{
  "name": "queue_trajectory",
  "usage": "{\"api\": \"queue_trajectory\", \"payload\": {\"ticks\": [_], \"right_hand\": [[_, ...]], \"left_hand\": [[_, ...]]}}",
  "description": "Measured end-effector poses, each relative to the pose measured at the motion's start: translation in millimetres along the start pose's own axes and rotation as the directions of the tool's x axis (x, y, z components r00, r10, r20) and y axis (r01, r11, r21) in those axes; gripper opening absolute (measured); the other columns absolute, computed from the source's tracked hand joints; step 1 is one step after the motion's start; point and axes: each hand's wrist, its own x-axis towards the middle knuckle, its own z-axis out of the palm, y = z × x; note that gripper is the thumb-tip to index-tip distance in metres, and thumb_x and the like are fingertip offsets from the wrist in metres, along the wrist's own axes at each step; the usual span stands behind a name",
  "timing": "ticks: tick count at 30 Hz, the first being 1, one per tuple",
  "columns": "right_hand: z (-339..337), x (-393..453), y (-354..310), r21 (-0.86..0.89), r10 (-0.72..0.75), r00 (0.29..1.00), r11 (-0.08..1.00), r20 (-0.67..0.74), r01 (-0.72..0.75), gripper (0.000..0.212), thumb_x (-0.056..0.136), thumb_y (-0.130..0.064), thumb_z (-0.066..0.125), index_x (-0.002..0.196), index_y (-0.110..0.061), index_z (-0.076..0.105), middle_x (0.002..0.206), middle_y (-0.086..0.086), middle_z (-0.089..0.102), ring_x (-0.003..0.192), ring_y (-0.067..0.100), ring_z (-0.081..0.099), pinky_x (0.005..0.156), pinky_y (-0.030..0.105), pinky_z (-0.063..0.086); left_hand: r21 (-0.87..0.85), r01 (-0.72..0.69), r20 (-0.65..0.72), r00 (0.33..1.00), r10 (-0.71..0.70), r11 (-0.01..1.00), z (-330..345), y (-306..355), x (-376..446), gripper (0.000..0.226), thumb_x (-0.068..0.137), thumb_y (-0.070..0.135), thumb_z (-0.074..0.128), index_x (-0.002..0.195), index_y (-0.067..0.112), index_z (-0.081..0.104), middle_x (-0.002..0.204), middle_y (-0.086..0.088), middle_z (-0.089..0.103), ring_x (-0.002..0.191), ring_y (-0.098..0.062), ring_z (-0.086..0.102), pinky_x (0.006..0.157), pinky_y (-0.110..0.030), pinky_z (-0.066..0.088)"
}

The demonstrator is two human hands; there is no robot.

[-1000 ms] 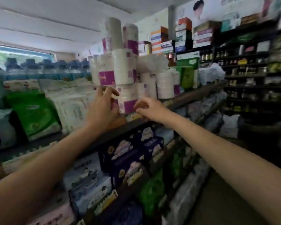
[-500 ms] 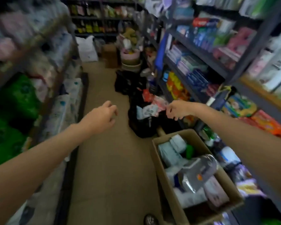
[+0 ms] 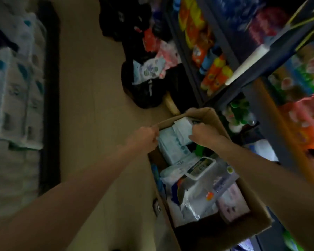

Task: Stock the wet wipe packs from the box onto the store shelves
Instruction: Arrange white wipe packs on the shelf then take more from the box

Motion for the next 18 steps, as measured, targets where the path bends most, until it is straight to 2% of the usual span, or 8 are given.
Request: {"api": "queue_trajectory", "payload": {"ticks": [2, 3, 6, 7, 9, 12, 15, 18], "right_hand": [[17.3, 23.0, -2.4, -0.074, -0.001, 0.999, 0.997, -0.034, -0.001, 0.029, 0.099, -0.021, 0.037, 0.118, -0.01, 0.056, 0.123, 0.012, 0.055, 0.112, 0.029, 0.053, 0.089, 0.036, 0.042], [26.2, 33.6, -6.1, -0.115, -0.01, 0.999, 0.993, -0.04, 0.005, 0.027, 0.098, -0.017, 0.038, 0.111, -0.011, 0.061, 0.117, 0.009, 0.06, 0.109, 0.027, 0.055, 0.088, 0.036, 0.042], [50.4, 54.4, -20.0, -0.322, -0.069, 0.997, 0.943, 0.044, 0.08, 0.02, 0.095, -0.011, 0.046, 0.083, -0.016, 0.062, 0.089, -0.002, 0.065, 0.095, 0.019, 0.062, 0.066, 0.027, 0.034], [54.2, 59.5, -23.0, -0.382, -0.084, 0.994, 0.918, 0.074, 0.106, 0.02, 0.094, -0.009, 0.047, 0.082, -0.015, 0.061, 0.086, -0.003, 0.063, 0.096, 0.019, 0.062, 0.065, 0.026, 0.031], [55.9, 65.2, -21.7, -0.444, -0.096, 0.989, 0.886, 0.11, 0.135, 0.021, 0.095, -0.005, 0.044, 0.098, -0.014, 0.063, 0.102, -0.001, 0.065, 0.102, 0.02, 0.06, 0.071, 0.029, 0.034], [48.3, 65.3, -13.3, -0.342, -0.07, 0.988, 0.933, 0.138, 0.114, 0.025, 0.095, -0.007, 0.044, 0.113, -0.012, 0.06, 0.12, 0.003, 0.06, 0.111, 0.022, 0.056, 0.082, 0.031, 0.043], [17.8, 51.6, -10.0, -0.119, -0.011, 0.992, 0.993, 0.126, 0.026, 0.029, 0.096, -0.013, 0.044, 0.123, -0.009, 0.054, 0.129, 0.011, 0.053, 0.119, 0.027, 0.05, 0.094, 0.035, 0.042], [-31.0, 22.5, -12.0, 0.11, 0.035, 0.997, 0.993, 0.07, -0.042, 0.036, 0.097, -0.021, 0.044, 0.13, -0.006, 0.045, 0.133, 0.015, 0.048, 0.12, 0.03, 0.048, 0.092, 0.035, 0.042]], "left_hand": [[-0.052, 0.029, 0.004, 1.0, -0.028, 0.998, 13.2, 3.5, 23.0, 0.031, 0.088, 0.006, 0.048, 0.118, 0.0, 0.053, 0.119, -0.018, 0.059, 0.11, -0.031, 0.056, 0.087, -0.034, 0.046], [-0.075, 0.042, -0.003, 0.999, -0.042, 0.996, 17.8, 3.6, 31.1, 0.031, 0.088, 0.006, 0.048, 0.118, 0.001, 0.054, 0.119, -0.017, 0.06, 0.109, -0.031, 0.056, 0.087, -0.033, 0.046], [-0.098, 0.081, -0.033, 0.996, -0.084, 0.992, 33.3, -2.0, 47.5, 0.03, 0.089, 0.009, 0.046, 0.117, 0.005, 0.056, 0.118, -0.015, 0.061, 0.104, -0.029, 0.059, 0.085, -0.032, 0.049], [-0.088, 0.084, -0.039, 0.995, -0.087, 0.993, 36.3, -2.9, 51.8, 0.03, 0.09, 0.009, 0.044, 0.118, 0.005, 0.056, 0.118, -0.015, 0.062, 0.103, -0.028, 0.06, 0.084, -0.03, 0.047], [-0.085, 0.076, -0.043, 0.996, -0.08, 0.994, 35.7, 0.0, 56.7, 0.03, 0.092, 0.006, 0.042, 0.12, 0.003, 0.054, 0.119, -0.015, 0.061, 0.105, -0.028, 0.058, 0.081, -0.026, 0.04], [-0.113, 0.048, -0.084, 0.995, -0.058, 0.992, 23.6, 7.2, 60.5, 0.03, 0.092, 0.004, 0.043, 0.118, -0.001, 0.055, 0.12, -0.018, 0.058, 0.108, -0.03, 0.056, 0.082, -0.027, 0.039], [-0.111, 0.014, -0.088, 0.996, -0.024, 0.994, 11.3, 15.6, 55.9, 0.027, 0.092, 0.006, 0.046, 0.116, -0.003, 0.053, 0.117, -0.02, 0.056, 0.106, -0.032, 0.055, 0.08, -0.029, 0.039], [-0.099, 0.004, -0.01, 1.0, -0.005, 0.995, 0.6, 24.0, 44.7, 0.036, 0.091, 0.014, 0.052, 0.123, -0.001, 0.046, 0.12, -0.018, 0.05, 0.109, -0.032, 0.053, 0.081, -0.032, 0.041]]}}
